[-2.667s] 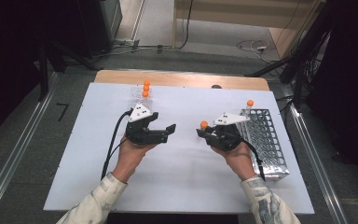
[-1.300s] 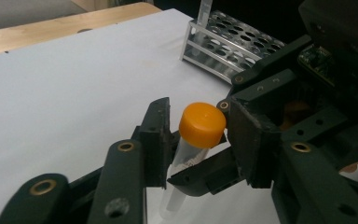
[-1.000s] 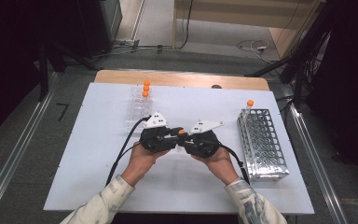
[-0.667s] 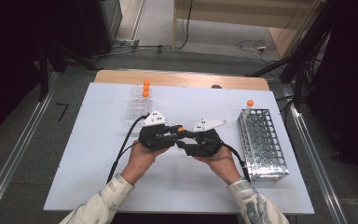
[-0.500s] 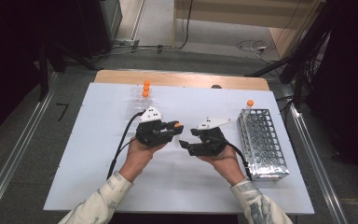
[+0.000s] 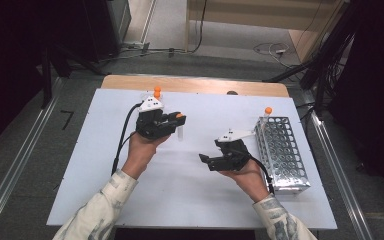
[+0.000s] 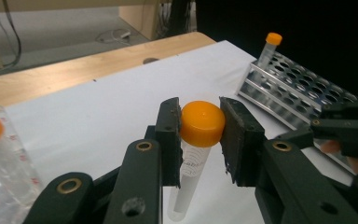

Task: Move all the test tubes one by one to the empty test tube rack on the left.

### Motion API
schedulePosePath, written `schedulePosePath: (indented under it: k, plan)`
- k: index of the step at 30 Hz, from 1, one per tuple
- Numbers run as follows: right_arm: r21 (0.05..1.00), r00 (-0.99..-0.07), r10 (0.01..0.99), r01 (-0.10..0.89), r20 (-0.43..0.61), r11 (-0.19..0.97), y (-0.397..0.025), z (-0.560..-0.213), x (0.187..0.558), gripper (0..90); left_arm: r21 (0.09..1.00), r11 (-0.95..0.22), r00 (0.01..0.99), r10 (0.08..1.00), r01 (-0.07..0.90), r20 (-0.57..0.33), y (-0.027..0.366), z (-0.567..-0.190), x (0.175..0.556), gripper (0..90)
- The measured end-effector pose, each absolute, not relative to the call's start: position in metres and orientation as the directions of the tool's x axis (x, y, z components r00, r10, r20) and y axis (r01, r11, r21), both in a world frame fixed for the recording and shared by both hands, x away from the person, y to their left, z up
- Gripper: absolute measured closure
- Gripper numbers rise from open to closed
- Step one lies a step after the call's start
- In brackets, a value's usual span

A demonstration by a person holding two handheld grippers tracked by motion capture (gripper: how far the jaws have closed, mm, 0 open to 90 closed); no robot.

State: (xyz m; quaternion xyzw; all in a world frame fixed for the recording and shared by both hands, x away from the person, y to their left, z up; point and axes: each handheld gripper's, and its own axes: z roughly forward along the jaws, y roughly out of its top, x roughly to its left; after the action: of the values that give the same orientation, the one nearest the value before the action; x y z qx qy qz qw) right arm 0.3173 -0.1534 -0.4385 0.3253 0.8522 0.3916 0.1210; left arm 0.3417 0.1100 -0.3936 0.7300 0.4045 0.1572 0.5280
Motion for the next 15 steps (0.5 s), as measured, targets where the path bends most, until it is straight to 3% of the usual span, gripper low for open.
schedulePosePath:
  k: [15]
  plan:
    - [0.751,-0.745,0.664,0.473,0.062,0.461,-0.161,-0.436,0.316,18.5,0.903,-0.071,0.555,0.808,0.424,-0.197,0.134,-0.38,0.358,70.3]
